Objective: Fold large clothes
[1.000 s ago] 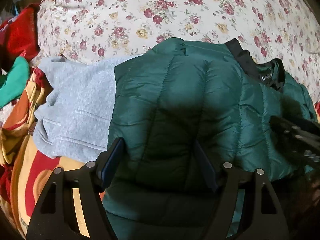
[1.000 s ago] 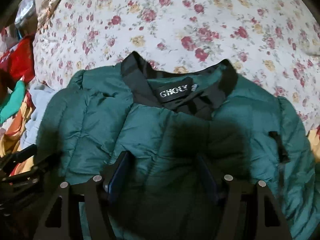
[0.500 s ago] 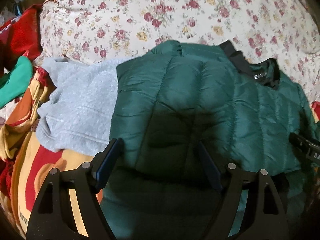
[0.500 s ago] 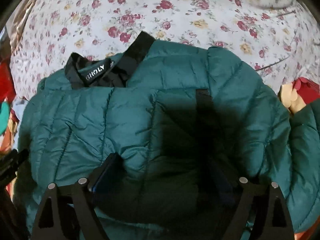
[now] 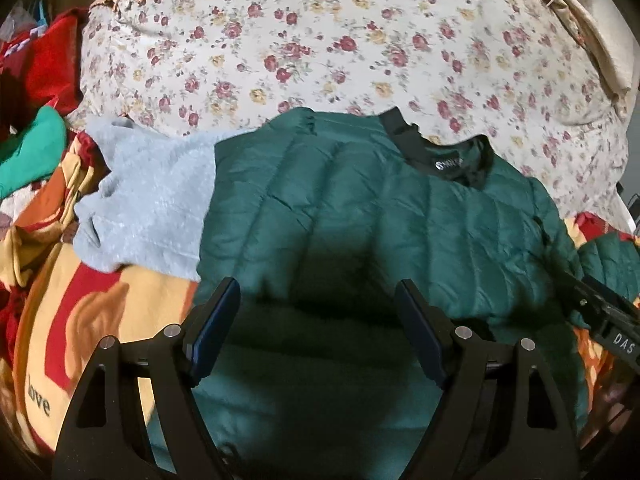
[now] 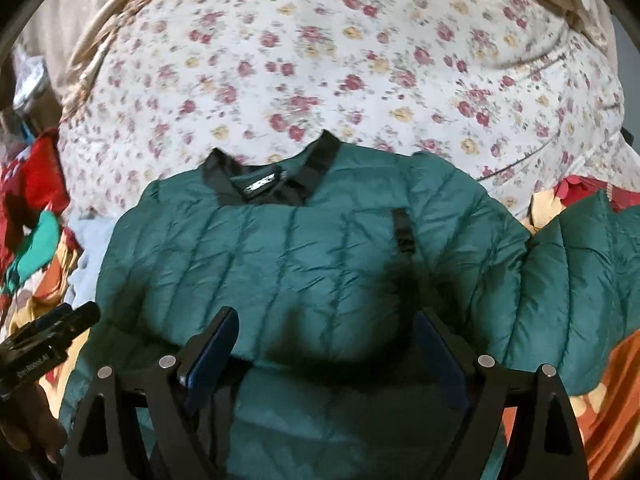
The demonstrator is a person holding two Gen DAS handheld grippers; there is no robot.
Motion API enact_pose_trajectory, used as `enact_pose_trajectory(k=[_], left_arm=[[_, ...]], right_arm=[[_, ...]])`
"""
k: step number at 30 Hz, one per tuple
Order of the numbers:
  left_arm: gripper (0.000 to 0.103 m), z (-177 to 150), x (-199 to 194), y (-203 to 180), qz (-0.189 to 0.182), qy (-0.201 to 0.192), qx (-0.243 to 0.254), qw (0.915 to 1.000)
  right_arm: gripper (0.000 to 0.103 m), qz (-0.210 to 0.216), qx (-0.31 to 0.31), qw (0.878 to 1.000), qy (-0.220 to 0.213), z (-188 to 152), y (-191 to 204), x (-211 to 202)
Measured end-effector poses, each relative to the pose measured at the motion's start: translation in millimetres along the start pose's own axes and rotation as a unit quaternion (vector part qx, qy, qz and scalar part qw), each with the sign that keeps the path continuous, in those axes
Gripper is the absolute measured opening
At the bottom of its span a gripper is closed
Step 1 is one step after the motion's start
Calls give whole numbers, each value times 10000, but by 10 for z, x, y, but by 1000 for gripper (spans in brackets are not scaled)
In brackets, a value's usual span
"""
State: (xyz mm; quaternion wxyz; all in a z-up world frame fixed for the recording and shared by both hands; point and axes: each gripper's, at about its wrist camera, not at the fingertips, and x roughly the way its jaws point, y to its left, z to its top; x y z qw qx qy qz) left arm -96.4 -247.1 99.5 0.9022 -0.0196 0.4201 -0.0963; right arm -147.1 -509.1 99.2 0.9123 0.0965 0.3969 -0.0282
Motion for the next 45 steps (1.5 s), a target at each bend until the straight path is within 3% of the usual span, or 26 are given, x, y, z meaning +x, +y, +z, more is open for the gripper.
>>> enact_pose_trajectory(k=[10, 20, 30, 37, 45], left_arm=[[80, -194, -177, -122, -141, -149, 186, 9996], [80, -238, -221, -96, -259, -204, 290, 9990], [80, -248, -185, -130, -321, -245, 334, 9986], [80, -183, -14, 50, -559, -87, -75, 9984], [80, -146, 111, 162, -334, 16, -256, 9991]], right_arm=[[87, -170, -244, 9996, 1, -201, 240, -204], [90, -523, 18, 9986, -20, -291, 138, -349], [90, -553, -78, 9984, 1, -328, 205, -352], [90, -601, 33, 9982, 37, -336, 76, -320], [90, -843, 195, 9962, 68, -260, -264, -278]])
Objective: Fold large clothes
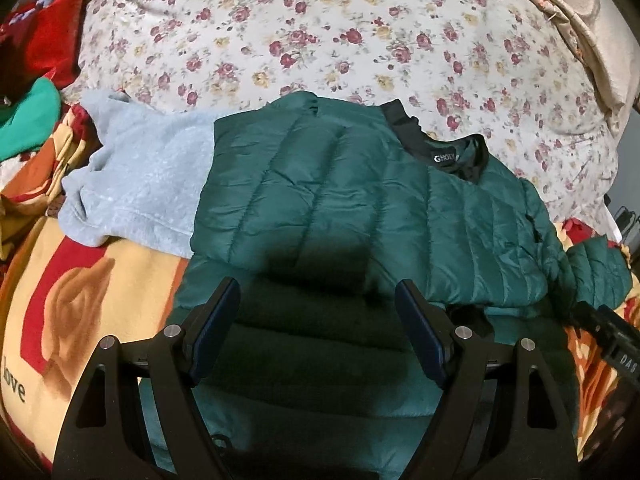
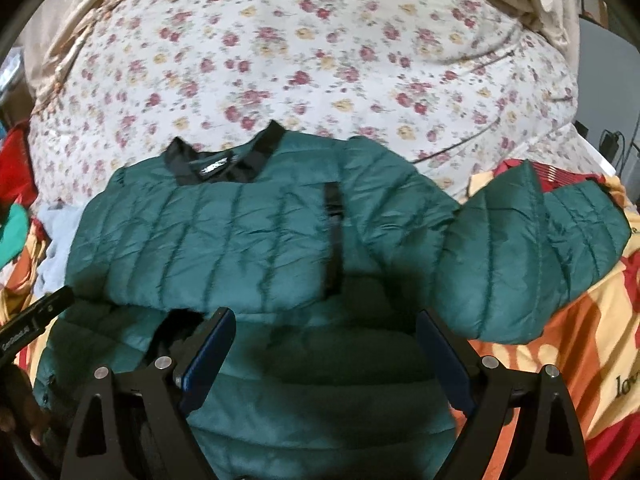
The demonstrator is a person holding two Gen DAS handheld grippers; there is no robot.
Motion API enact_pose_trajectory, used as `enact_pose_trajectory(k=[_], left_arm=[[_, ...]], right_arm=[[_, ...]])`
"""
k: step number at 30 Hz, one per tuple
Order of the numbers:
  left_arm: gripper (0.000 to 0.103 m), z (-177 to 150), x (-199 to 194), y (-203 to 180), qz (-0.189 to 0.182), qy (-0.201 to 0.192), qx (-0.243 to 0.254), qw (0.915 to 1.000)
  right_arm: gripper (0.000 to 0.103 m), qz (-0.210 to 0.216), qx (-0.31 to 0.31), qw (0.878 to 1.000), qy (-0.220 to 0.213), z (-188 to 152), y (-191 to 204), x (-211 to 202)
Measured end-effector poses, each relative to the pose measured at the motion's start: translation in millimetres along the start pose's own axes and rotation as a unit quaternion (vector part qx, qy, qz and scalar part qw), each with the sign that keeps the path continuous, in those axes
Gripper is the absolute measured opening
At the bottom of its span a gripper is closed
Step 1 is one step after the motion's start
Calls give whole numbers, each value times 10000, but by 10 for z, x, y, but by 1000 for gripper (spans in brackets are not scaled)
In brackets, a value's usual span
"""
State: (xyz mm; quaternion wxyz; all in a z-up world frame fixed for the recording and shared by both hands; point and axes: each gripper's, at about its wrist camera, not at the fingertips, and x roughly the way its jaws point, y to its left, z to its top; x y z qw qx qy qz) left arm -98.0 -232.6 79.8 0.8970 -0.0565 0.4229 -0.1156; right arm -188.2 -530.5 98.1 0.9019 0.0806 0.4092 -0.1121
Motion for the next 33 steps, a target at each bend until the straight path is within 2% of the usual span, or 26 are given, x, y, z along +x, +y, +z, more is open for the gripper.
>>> enact_pose_trajectory(k=[8, 13, 20, 27, 33], left_arm=[[80, -14, 109, -61, 152, 107, 226, 9996], [80, 0, 123, -99, 215, 67, 346, 9991], [80, 18, 138, -141, 302, -36, 456, 9985], [80, 37, 204, -95, 235, 125, 330, 9991], [80, 39, 206, -81, 219, 123, 254, 9994]], right_arm=[[90, 15, 62, 10000, 36, 74, -115, 72], [90, 34, 79, 10000, 19, 109, -163, 88], [90, -95, 183, 9998, -7, 207, -424, 36], [90, -205, 504, 9984, -143, 419, -862, -101], [90, -694, 958, 9927, -254, 536, -1482, -160]])
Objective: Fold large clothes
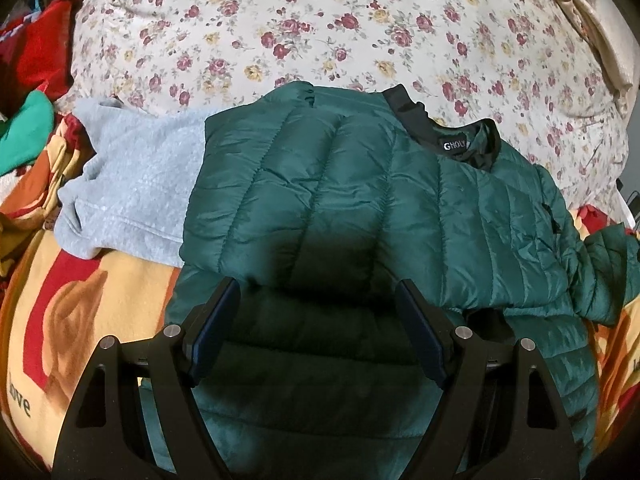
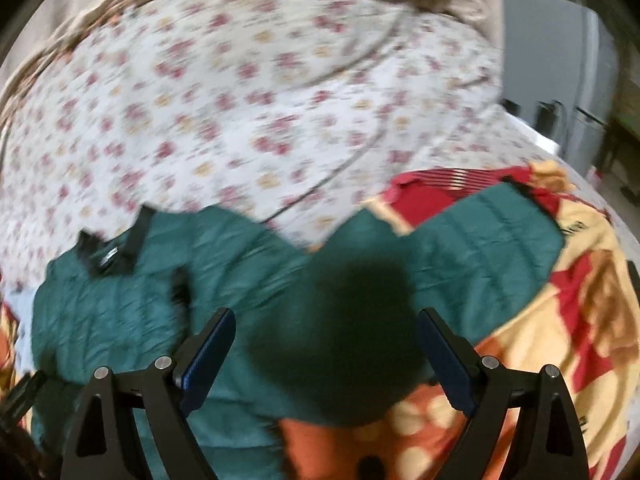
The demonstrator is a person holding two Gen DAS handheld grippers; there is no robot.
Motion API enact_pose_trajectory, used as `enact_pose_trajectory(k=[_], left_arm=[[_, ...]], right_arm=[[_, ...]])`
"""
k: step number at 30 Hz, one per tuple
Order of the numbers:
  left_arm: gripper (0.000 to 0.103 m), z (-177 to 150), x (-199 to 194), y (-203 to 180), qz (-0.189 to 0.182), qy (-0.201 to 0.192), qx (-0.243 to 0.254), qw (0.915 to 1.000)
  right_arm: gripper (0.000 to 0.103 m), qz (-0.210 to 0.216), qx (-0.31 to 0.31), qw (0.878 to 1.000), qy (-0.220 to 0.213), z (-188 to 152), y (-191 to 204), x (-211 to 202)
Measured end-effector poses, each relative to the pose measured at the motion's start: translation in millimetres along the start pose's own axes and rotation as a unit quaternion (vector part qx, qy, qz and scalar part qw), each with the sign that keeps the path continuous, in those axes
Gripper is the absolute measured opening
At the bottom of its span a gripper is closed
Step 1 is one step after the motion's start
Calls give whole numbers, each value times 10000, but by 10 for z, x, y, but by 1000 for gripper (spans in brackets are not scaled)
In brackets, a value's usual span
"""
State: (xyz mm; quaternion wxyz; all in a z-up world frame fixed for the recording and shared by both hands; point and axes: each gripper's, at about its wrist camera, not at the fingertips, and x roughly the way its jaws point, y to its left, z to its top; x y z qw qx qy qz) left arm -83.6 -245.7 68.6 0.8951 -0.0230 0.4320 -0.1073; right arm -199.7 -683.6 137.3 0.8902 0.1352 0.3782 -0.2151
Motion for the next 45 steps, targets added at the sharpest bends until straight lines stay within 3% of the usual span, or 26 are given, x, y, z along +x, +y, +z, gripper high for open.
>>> enact_pose_trajectory(k=[5, 14, 22, 26, 31, 34, 37, 45], left_arm=[[80, -16, 45, -22, 1, 61, 51, 10000], [80, 74, -1, 143, -436, -109, -483, 9978], [80, 114, 107, 91, -420, 57, -400, 9983], [80, 87, 188, 43, -370, 199, -283, 9987], [80, 67, 211, 23, -303, 245, -180, 9991], [80, 66, 176, 35, -323, 199, -217, 9990], [80, 66, 130, 43, -333, 137, -252, 9990], [80, 39, 39, 58, -373, 100, -362, 9986]], right_arm=[[90, -451, 507, 9975, 216, 98, -583, 237], [90, -1187, 1224, 9852, 202, 255, -1382, 495], [90, -1444, 1571, 9760, 426, 394, -1787, 858], [88, -1442, 1287, 9806, 326, 462, -1731, 917], [39, -1318, 733, 9883, 209, 439, -1558, 912], [24, -1155, 559, 9914, 251, 426, -1504, 848], [19, -822, 524, 9951, 171, 428, -1454, 663], [18, -377, 319, 9979, -430, 553, -1190, 40]])
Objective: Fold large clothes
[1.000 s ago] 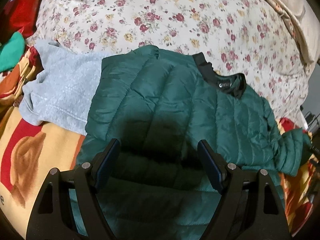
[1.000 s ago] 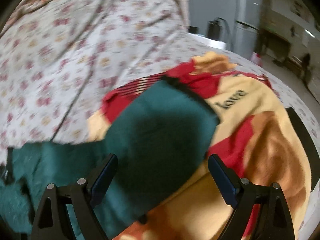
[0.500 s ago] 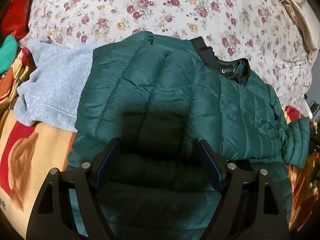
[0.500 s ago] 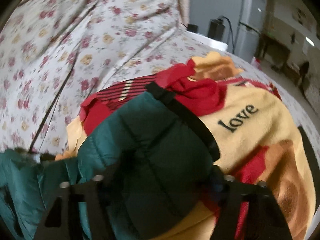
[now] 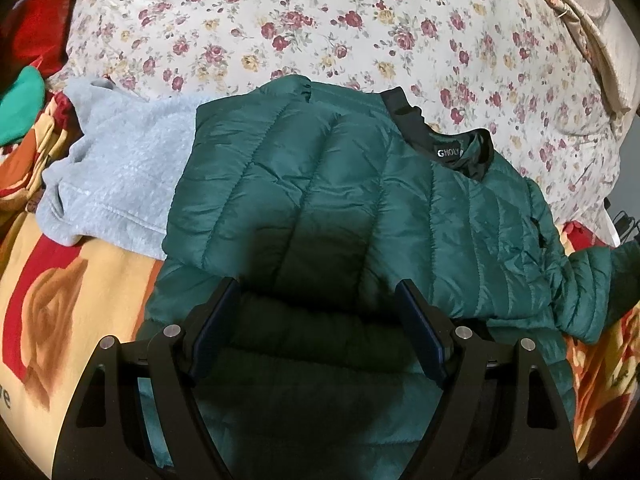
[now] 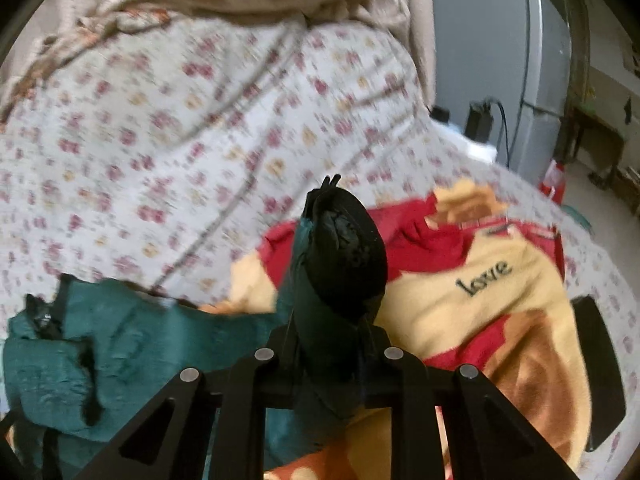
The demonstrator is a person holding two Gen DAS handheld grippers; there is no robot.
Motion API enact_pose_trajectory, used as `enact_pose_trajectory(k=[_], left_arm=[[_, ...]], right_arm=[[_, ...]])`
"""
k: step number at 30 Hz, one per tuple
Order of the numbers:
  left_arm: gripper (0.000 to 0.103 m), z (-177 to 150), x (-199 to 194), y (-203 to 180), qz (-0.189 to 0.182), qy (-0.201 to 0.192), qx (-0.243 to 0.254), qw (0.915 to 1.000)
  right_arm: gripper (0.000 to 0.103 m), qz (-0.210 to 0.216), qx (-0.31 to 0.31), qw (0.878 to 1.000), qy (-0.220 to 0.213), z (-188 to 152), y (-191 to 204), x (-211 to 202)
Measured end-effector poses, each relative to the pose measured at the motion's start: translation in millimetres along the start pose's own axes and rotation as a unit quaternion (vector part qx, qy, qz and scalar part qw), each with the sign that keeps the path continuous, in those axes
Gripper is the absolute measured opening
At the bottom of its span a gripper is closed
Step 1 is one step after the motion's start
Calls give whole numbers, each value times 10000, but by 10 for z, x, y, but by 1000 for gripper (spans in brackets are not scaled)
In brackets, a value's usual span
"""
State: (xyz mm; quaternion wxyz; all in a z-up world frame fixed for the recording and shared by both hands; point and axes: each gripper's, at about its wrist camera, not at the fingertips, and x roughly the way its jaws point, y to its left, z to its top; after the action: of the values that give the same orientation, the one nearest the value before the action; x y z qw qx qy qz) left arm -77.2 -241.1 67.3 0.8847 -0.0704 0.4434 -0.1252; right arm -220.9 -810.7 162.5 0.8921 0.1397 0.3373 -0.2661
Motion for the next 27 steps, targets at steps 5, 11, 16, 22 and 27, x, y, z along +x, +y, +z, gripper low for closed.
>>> enact_pose_trajectory(k=[5, 11, 16, 22, 27], left_arm=[[80, 7, -66, -8, -55, -55, -50, 10000], [80, 46, -129, 21, -33, -79, -85, 9999], [80, 89, -148, 108, -34, -67, -264, 9996], [80, 117, -151, 169, -52, -46, -383, 9992], [80, 109, -124, 173, -47, -2, -374, 9993]], right_arm=[[18, 479, -182, 9982, -304, 170, 334, -397], [17, 1162, -347, 9917, -436, 355, 812, -695], [17, 1852, -477, 9809, -353, 384, 1331, -773], [17, 2635, -831, 9610, -62, 252, 2125, -706], [17, 3140, -978, 9437, 349, 37, 2703, -517]])
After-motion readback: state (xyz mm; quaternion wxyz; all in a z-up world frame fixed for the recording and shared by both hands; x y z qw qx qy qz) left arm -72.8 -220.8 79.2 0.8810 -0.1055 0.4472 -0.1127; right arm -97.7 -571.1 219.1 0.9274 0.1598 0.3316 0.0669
